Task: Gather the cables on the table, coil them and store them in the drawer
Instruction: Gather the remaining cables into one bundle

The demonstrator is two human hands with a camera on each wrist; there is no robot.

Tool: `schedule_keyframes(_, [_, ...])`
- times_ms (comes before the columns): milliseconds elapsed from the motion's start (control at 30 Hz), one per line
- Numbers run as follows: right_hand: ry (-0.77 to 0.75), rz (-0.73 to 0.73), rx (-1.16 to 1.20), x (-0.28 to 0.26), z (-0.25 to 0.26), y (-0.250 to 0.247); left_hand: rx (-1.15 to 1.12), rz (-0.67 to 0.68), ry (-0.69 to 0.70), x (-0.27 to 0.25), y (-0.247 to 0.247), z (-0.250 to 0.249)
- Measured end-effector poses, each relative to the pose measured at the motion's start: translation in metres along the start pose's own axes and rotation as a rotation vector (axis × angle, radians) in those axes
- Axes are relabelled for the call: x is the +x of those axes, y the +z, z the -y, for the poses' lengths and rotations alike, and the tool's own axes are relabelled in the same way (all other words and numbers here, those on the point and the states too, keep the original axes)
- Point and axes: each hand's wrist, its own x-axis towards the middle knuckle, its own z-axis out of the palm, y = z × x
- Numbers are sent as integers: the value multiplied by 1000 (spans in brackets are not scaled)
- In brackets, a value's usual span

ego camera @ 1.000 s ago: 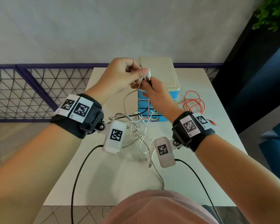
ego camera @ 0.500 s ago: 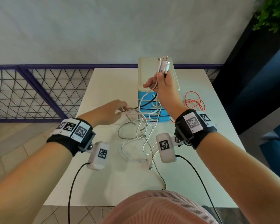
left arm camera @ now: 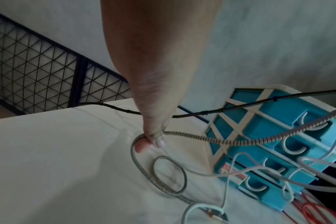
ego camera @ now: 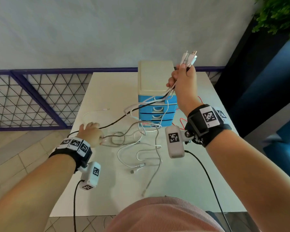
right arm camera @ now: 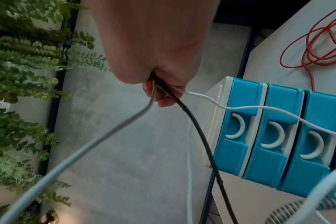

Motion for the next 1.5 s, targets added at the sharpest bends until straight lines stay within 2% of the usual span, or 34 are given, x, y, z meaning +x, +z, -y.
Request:
schedule_keyframes(100, [-49, 10, -38, 1, 2, 0, -98, -50, 63, 2, -13, -5])
schedule_keyframes(200, [-71, 55, -74, -2, -1, 4, -280, -92, 200, -4, -37, -18])
schedule_keyframes(333, [-80, 77, -130, -7, -9, 8, -484, -302, 414, -16, -73, -53])
schedule_keyframes(400, [-74, 71, -135, -8, -11, 8, -556, -214, 411, -18, -78, -66])
schedule_keyframes(500, [-57, 67, -114, -8, -11, 8, -584, 82, 437, -12, -64, -82])
schedule_keyframes(567, [-50, 68, -137, -8, -10, 7, -703, 137, 524, -11, -47, -92])
schedule_keyframes(633, [-50, 40, -147, -7, -9, 4, -916, 116, 557, -9, -36, -97])
schedule_keyframes(700, [-53, -19, -115, -3, -9, 0, -1038, 80, 490, -8, -31, -93])
schedule_keyframes(733, [-53, -52, -91, -1, -8, -3, -1012, 57, 436, -8, -30, -87])
schedule_keyframes(833, [-39, -118, -30, 4, -3, -11, -757, 2, 203, -2, -20, -51])
schedule_keyframes(967, [-35, -112, 1, 2, -2, -12, -486, 26, -73, -2, -13, -18])
schedule_keyframes(1067, [-39, -115, 9, -1, -4, -9, -340, 17, -188, -5, -9, -13])
schedule_keyframes(1167, [-46, -121, -13, -2, -1, -9, -217, 23, -232, -6, -1, -8])
schedule_keyframes(1267, [-32, -95, -18, -3, -2, -10, -201, 51, -130, 1, 1, -7])
schedule_keyframes(1333, [9, -73, 15, -5, -4, -8, -336, 33, 54, 5, -1, -19])
schedule_keyframes(1367, [39, -59, 39, -6, -6, -6, -435, 5, 174, 4, -5, -29])
schedule_keyframes(1433, [63, -24, 50, -10, -9, -3, -486, -89, 362, -1, -17, -53])
schedule_keyframes(1500, [43, -3, -2, -14, -12, 1, -485, -150, 437, -9, -31, -80])
